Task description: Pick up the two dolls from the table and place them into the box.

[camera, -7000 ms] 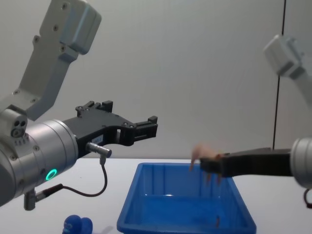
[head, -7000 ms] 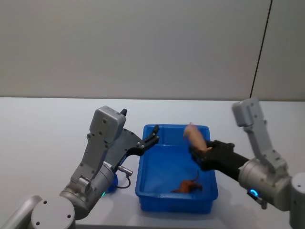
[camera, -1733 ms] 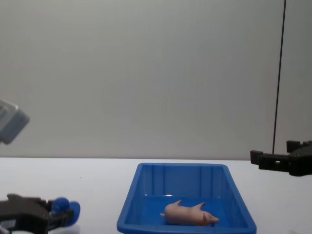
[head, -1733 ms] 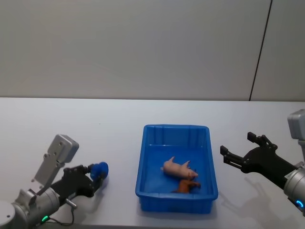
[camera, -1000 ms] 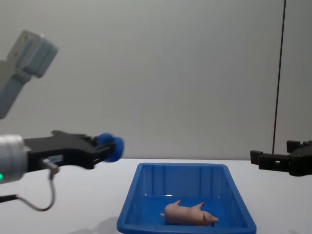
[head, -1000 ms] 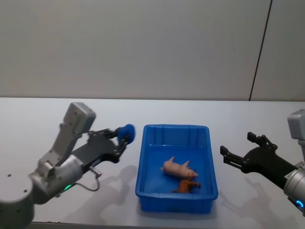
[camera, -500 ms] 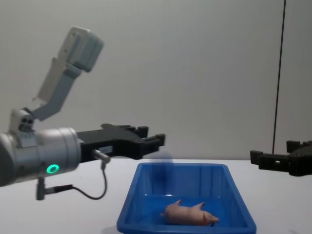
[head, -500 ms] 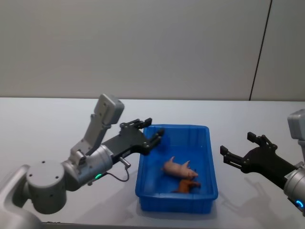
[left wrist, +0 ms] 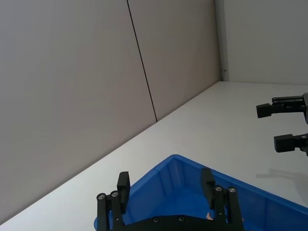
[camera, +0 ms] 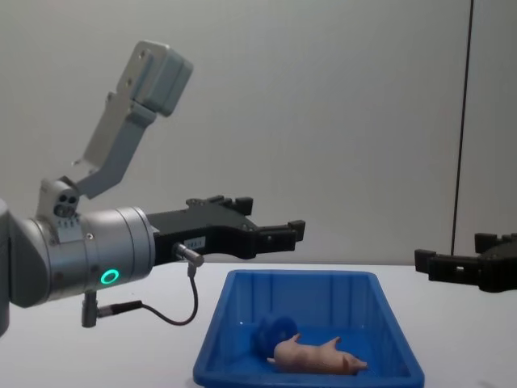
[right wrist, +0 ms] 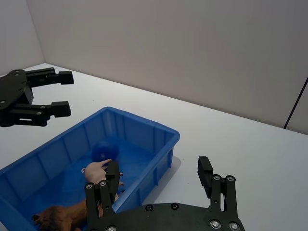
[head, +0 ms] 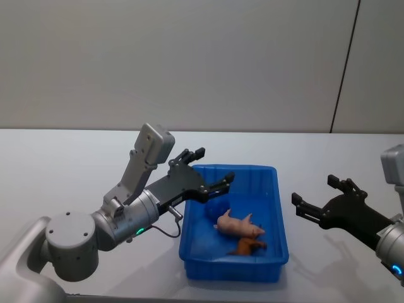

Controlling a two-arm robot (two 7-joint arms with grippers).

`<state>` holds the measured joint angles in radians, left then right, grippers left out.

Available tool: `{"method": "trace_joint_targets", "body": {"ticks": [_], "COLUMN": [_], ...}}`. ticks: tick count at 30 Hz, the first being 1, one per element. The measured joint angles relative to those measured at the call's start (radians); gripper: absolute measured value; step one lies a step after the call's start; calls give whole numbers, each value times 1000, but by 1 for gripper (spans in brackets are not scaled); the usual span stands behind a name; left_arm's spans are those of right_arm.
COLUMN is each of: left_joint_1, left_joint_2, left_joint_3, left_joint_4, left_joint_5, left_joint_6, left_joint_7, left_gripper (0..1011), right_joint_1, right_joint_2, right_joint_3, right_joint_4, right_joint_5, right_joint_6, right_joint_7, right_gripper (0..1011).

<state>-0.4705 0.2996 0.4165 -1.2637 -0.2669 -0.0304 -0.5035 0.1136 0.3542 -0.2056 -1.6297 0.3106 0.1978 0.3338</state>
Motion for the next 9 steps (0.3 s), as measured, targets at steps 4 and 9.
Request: {"method": "trace_joint_targets", "body": {"ticks": [4,9], "left_joint_1": [13,23], "left_joint_2": [8,15], "left_joint_3": [-1,-2], "left_joint_4": [-21,-37], "left_joint_5": [0,0], "left_joint_6": [-5,-9], "left_joint_7": [13,24], "left_gripper": [1002,1002], "right_joint_1": [0,0], "right_joint_2": [0,0], "right_joint_3": [0,0], "right_joint_4": [0,0], "right_joint_5": [0,0], "right_joint_6": [0,0], "right_joint_7": [0,0], "right_gripper": [1000,1000]}}
